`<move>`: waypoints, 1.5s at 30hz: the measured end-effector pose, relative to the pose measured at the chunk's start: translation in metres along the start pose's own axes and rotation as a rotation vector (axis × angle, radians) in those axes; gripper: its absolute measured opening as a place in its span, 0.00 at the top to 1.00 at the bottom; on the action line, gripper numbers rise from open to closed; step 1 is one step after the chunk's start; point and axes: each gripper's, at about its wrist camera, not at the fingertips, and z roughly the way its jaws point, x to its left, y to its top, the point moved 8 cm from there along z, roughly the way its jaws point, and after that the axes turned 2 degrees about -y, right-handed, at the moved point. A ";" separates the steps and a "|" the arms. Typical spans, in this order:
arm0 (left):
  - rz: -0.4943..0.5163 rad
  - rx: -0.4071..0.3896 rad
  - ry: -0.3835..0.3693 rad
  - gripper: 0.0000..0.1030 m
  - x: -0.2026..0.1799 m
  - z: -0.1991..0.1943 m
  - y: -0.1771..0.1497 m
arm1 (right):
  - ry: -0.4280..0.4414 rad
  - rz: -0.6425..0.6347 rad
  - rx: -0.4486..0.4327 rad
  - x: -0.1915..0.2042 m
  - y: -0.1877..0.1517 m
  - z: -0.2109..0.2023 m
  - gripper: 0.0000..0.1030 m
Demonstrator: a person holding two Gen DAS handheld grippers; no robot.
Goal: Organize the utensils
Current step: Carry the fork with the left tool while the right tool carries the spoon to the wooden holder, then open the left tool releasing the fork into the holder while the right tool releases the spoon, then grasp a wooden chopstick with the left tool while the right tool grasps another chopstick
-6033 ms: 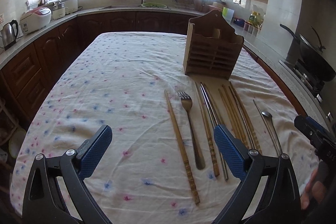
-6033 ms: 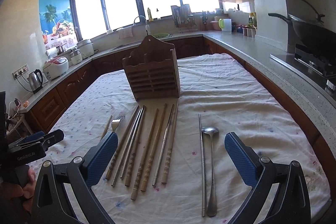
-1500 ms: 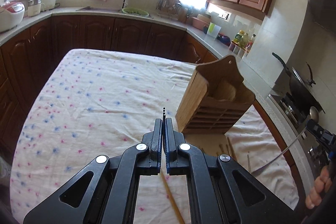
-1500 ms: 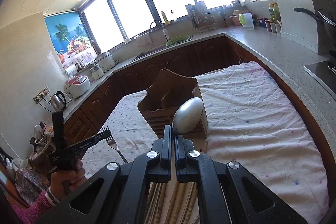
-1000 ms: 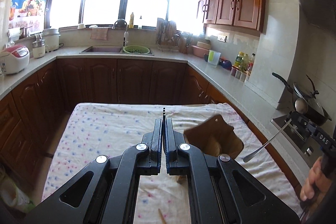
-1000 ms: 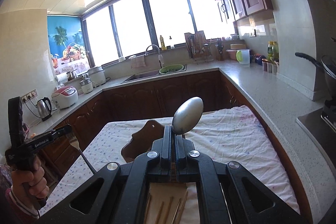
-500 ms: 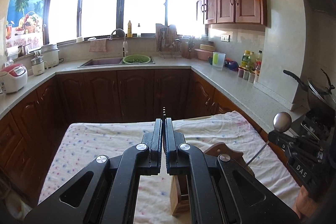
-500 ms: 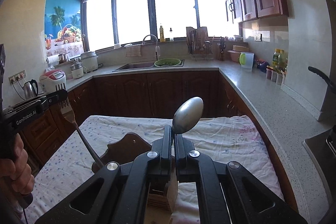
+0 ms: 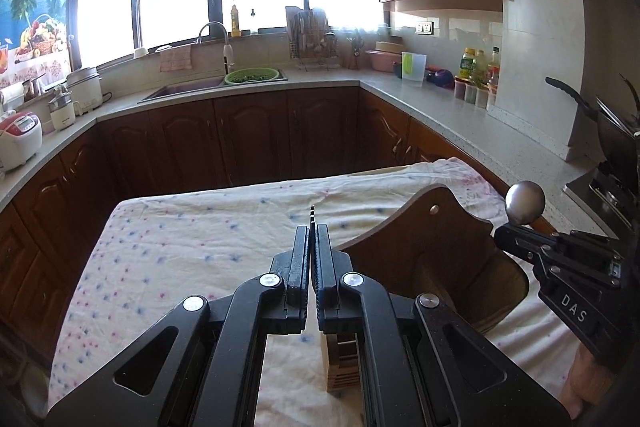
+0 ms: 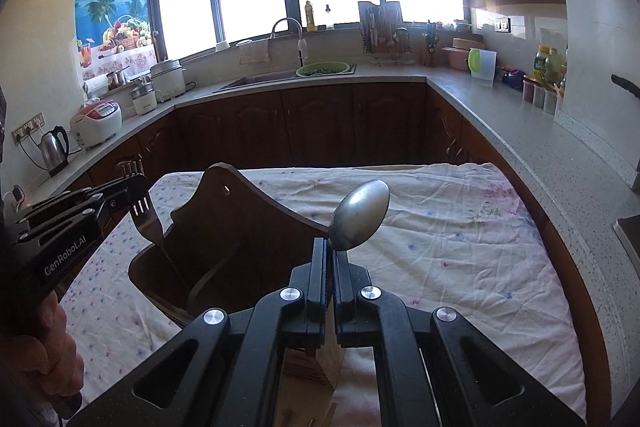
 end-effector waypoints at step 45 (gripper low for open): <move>-0.240 0.040 -0.021 0.00 0.049 -0.149 -0.137 | 0.004 0.281 -0.017 -0.029 -0.096 -0.130 0.07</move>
